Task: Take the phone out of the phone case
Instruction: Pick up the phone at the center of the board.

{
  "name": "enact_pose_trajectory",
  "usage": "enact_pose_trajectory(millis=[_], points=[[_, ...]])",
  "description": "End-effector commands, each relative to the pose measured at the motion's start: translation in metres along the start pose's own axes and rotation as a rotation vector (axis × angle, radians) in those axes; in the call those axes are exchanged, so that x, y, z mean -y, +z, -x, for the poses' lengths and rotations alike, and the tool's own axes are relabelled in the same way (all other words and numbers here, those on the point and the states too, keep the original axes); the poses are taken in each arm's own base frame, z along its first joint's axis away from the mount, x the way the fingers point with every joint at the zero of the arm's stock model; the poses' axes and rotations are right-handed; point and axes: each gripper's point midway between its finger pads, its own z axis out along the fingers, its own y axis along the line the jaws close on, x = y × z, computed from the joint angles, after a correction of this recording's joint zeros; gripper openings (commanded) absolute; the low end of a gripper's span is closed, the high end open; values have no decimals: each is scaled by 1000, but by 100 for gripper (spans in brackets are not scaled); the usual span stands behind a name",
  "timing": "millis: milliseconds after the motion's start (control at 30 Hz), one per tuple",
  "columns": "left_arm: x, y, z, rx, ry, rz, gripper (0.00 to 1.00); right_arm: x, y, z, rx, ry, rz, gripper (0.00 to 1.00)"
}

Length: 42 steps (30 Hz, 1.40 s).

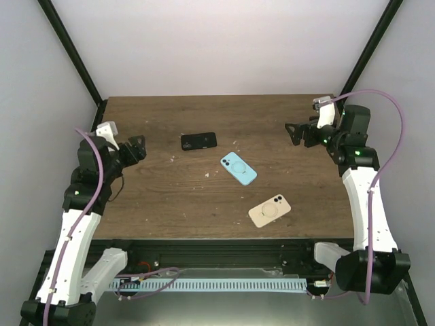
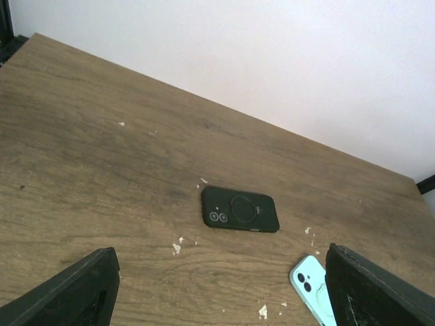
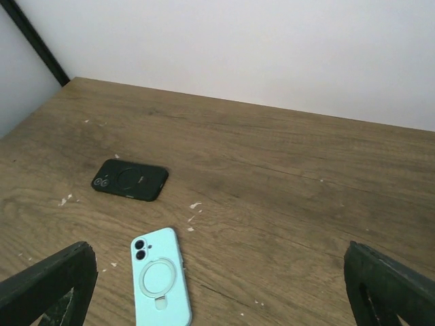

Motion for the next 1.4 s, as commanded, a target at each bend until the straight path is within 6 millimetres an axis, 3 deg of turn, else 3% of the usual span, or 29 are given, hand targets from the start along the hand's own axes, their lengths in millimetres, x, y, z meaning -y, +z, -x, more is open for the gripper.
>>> enact_pose_trajectory(millis=[0,67,100,167,267,400,600,667,767,900,933,1067,1267,1367], points=[[7,2,-9,-36,18,-42,85,-23,-3,5,-23,-79,120,100],[17,2,-22,-75,36,-121,85,-24,1,-9,-76,-103,140,100],[27,-1,-29,-99,59,-192,87,-25,2,-18,-104,-117,154,100],[67,-18,-49,-160,134,-465,87,-31,3,-36,-159,-150,199,100],[90,-26,-74,-225,65,-618,87,-36,4,-62,-254,-179,240,100],[109,-20,-131,-382,173,-532,89,-37,7,-96,-385,-176,265,97],[133,-21,-215,-580,388,-417,90,-40,21,-179,-669,-179,273,86],[136,-22,-245,-659,438,-402,90,-41,20,-198,-736,-225,270,84],[136,-20,-273,-707,493,-383,91,-41,9,-217,-797,-317,287,83],[138,-21,-293,-735,524,-402,93,-46,-17,-238,-843,-511,383,89],[137,-21,-295,-737,526,-404,94,-43,-21,-243,-858,-558,377,98],[136,-22,-297,-727,521,-422,94,-32,-29,-252,-871,-754,376,100],[137,-22,-299,-713,490,-444,94,-38,-26,-264,-853,-1033,405,100],[133,-22,-304,-726,490,-441,94,-32,-2,-263,-834,-1105,331,100]])
